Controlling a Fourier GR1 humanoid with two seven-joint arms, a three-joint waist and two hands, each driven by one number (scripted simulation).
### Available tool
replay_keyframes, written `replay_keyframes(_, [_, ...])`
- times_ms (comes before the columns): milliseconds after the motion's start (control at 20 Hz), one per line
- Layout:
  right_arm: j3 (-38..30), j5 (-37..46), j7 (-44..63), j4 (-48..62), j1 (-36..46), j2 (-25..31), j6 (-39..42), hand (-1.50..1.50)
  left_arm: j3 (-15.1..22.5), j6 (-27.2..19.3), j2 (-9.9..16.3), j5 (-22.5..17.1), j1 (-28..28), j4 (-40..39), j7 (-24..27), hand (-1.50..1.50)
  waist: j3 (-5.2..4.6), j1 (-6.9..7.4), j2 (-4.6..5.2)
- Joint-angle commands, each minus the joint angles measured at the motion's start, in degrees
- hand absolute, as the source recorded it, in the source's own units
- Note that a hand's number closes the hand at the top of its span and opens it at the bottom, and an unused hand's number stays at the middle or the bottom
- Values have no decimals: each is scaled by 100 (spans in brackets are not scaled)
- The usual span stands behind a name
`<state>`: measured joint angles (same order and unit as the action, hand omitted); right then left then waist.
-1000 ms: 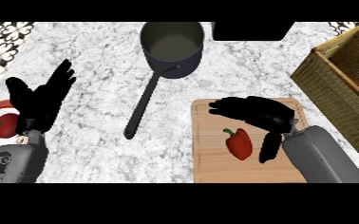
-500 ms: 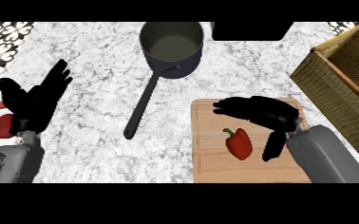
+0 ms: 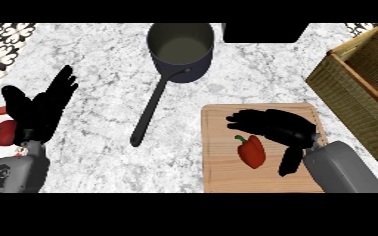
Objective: Pick the bell pepper from the cutting board and place it in the basket
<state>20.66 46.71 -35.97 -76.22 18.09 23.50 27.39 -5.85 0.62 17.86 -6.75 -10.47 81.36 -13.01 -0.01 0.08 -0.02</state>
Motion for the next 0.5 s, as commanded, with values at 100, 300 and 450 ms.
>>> replay_keyframes(100, [11,560,-518,667,124,-134,-330,-150,-61,88,-98,7,162,365,-226,0,2,28,2])
replay_keyframes(300, [81,861,-251,555,102,-501,-313,-150,-73,-24,-259,230,-98,-16,-63,0,1,7,2])
replay_keyframes(450, [519,1319,-450,508,-98,-420,-818,150,-212,223,-75,11,-135,16,-202,0,2,11,2])
